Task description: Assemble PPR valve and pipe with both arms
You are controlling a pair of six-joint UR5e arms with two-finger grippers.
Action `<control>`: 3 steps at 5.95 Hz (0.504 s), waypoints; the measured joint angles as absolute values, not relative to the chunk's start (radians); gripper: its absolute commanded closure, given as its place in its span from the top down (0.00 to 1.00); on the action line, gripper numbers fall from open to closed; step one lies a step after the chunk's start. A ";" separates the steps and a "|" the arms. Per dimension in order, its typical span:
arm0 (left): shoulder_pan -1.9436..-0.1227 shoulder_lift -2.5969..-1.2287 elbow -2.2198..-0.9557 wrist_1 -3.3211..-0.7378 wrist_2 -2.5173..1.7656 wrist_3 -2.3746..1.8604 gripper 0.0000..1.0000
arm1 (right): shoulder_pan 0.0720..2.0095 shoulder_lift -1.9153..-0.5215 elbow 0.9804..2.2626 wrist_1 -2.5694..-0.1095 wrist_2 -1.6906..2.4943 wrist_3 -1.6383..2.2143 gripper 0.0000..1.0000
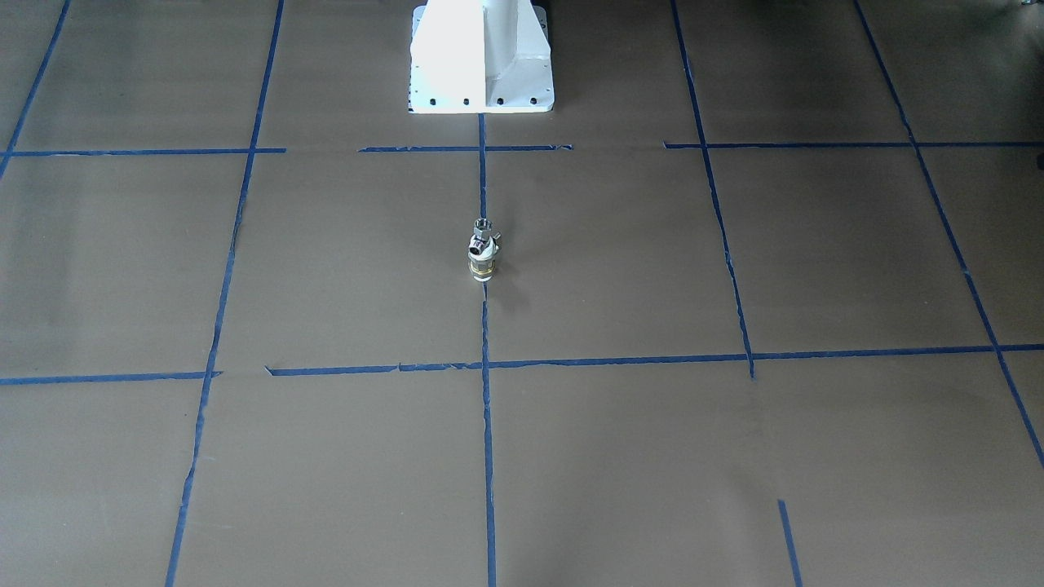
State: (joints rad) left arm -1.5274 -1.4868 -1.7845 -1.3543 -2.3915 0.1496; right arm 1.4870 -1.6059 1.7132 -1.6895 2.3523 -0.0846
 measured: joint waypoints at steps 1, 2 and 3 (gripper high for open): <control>-1.527 -1.489 -1.792 -1.361 -2.392 0.144 1.00 | 1.486 -1.615 1.717 -1.686 2.352 -0.090 1.00; -1.527 -1.490 -1.799 -1.368 -2.393 0.143 1.00 | 1.485 -1.624 1.721 -1.685 2.353 -0.089 1.00; -1.527 -1.482 -1.817 -1.369 -2.393 0.143 1.00 | 1.485 -1.626 1.723 -1.682 2.353 -0.087 1.00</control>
State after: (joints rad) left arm -1.5273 -1.4824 -1.8167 -1.3690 -2.3933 0.1427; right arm 1.4850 -1.6264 1.7228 -1.6824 2.3528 -0.0866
